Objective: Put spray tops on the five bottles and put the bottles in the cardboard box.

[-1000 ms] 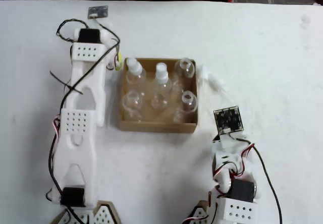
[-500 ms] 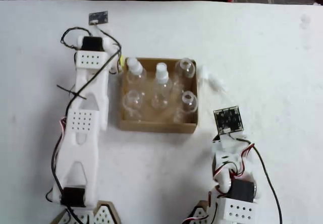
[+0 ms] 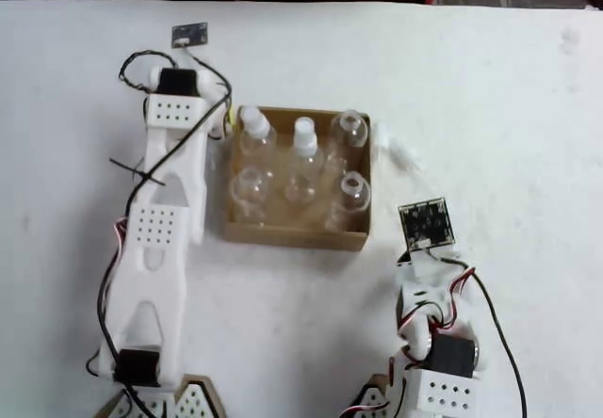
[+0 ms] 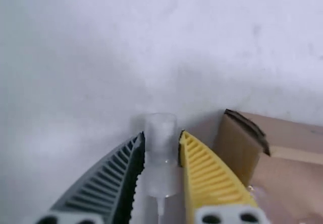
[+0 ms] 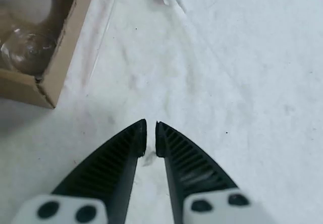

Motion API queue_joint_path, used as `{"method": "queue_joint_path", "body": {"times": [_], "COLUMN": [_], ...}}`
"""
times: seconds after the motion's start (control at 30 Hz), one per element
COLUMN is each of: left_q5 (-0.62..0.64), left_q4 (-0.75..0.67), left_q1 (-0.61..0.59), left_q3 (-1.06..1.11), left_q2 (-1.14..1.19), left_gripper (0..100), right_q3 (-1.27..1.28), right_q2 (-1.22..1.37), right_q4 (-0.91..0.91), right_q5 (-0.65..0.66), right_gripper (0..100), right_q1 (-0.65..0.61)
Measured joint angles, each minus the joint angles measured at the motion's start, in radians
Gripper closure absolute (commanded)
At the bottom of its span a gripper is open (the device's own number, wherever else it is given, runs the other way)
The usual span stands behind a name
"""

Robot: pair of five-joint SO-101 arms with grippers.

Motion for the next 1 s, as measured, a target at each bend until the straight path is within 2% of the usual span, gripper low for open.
{"method": "queue_joint_path", "body": {"times": [0.43, 0.77, 0.93, 1.0], "left_q5": [0.002, 0.026, 0.028, 0.028], "left_q4": [0.018, 0.018, 0.015, 0.014], "left_q1": [-0.003, -0.008, -0.008, -0.002], "left_q3": [-0.009, -0.009, -0.009, -0.009], "left_q2": [-0.002, 0.051, 0.057, 0.057], "left_gripper": [83, 84, 99, 96], "right_q3": [0.000, 0.000, 0.000, 0.000], "right_q2": [0.000, 0.000, 0.000, 0.000], "right_q4": [0.000, 0.000, 0.000, 0.000], "right_q5": [0.000, 0.000, 0.000, 0.000], "right_gripper": [98.1, 98.1, 98.1, 98.1], "right_q1": [0.000, 0.000, 0.000, 0.000]}}
